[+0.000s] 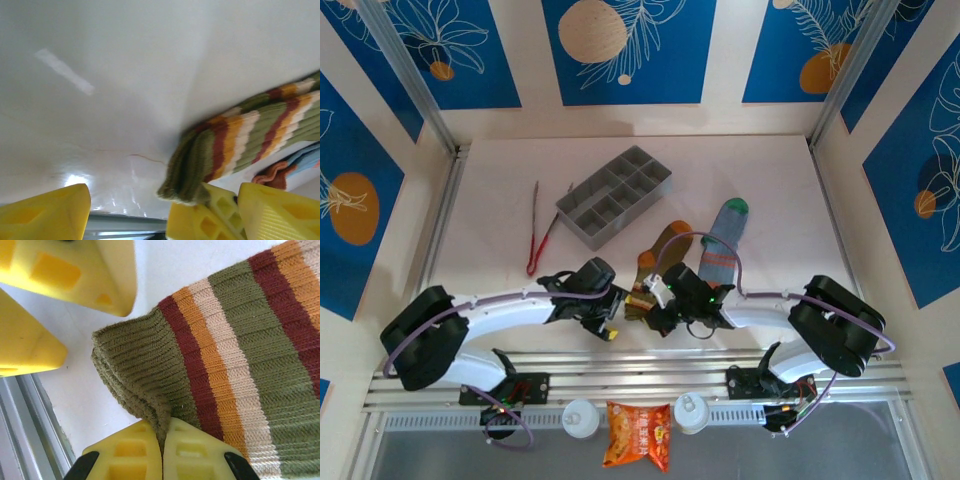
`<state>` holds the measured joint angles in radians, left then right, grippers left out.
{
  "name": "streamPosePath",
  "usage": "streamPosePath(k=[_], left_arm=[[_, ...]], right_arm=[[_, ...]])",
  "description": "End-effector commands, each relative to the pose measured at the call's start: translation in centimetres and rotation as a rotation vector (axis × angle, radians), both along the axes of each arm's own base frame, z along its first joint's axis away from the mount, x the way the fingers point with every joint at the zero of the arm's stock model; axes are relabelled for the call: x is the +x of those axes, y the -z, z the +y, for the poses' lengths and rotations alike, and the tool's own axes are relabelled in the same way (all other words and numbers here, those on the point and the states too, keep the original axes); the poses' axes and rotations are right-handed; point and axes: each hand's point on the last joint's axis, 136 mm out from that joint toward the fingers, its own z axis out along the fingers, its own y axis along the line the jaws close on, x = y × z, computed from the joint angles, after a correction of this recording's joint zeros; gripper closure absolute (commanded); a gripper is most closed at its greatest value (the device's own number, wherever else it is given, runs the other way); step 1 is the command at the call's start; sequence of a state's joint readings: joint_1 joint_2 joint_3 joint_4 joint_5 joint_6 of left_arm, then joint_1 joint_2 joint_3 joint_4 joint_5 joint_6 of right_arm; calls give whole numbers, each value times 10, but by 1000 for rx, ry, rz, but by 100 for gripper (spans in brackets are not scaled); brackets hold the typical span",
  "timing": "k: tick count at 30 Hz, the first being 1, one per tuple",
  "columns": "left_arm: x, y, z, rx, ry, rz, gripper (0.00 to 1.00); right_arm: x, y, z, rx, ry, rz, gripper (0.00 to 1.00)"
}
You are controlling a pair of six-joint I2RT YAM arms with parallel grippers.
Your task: Roll the socks
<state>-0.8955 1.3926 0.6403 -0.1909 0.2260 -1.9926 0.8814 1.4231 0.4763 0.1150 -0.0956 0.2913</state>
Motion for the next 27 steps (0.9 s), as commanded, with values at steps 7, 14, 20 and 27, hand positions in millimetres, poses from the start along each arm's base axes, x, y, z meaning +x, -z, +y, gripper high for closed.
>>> streamPosePath(k=[7,14,20,27], left_arm=[[-3,5,-30,-31,0,70,39],[-11,15,-19,38,-32,135,74],[-32,24,13,117,-83,206,86],[-53,26,52,145,-214,226,88]], right_arm=[[-10,8,-8,13,18,127,100],[-5,10,-10,24,22,167,100],[-8,8,6,14,-114,167,100],[-15,4,28,5,-324,156,100]])
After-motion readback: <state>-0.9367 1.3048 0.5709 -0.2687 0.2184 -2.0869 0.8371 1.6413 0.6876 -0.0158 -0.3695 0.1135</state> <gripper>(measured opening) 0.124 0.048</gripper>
